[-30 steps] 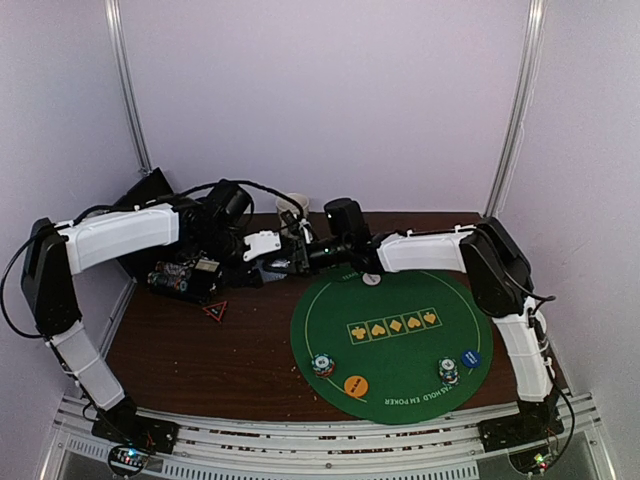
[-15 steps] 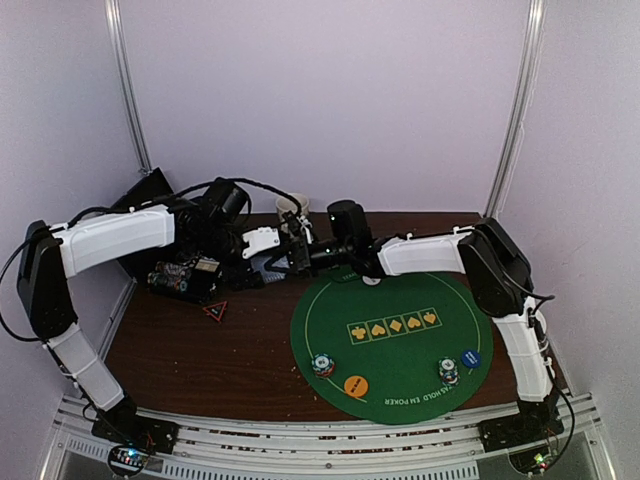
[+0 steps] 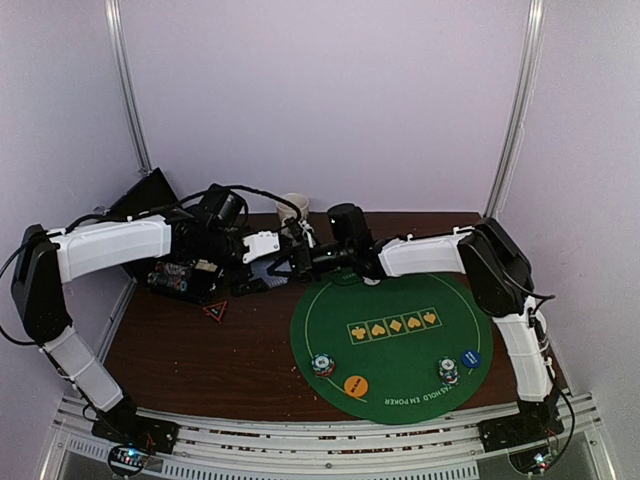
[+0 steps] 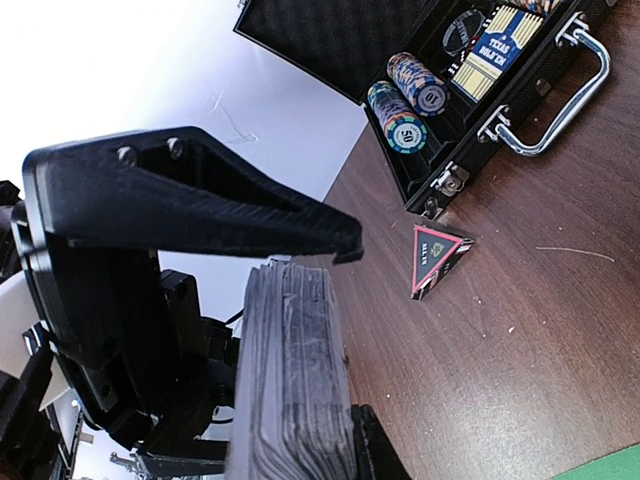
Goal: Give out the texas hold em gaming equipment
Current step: Pass from the right arm to the left
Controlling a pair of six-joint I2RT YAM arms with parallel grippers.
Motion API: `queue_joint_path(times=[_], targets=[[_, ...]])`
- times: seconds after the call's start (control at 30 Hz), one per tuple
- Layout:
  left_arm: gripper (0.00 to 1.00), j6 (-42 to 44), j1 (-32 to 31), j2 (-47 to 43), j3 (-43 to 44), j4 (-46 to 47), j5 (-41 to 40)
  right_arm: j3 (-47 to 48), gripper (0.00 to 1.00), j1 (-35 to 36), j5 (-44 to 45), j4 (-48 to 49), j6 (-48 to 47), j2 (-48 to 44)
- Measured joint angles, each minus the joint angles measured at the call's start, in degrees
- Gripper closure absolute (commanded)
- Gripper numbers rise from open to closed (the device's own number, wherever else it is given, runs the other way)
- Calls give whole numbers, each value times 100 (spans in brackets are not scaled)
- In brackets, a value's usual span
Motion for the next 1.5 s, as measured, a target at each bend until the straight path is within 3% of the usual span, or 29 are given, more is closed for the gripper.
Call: queue_joint_path(times=[0.2,0.37,0.4,0.47,0.53,0.73,0.9,1.1,1.2,1.5], targets=[[33,157,-9,57,2,-9,94,0,100,-20,94,13,199,-13],[35,164,-9,68,7,7,149,-20,100,-37,140,4,293,-13],[33,162,-9,68,7,4,153,-22,100,-37,140,4,304,-13],[18,160,-9,68,7,2,155,-26,100,-37,138,11,313,-13],[14,164,-9,79,7,26,149,-26,100,-35,103,28,339,-13],[18,133,-2,153,7,70,155,-28,100,-20,70,11,354,-17],[9,140,-2,175,7,72,168,-44,100,-20,68,2,354,-22],[7,173,9,184,7,92,238,-44,100,-9,57,0,354,-24],[10,212,7,184,7,120,275,-44,100,-9,57,0,352,-24],[38,234,9,280,24,63,293,-63,100,-15,146,-74,332,-105]])
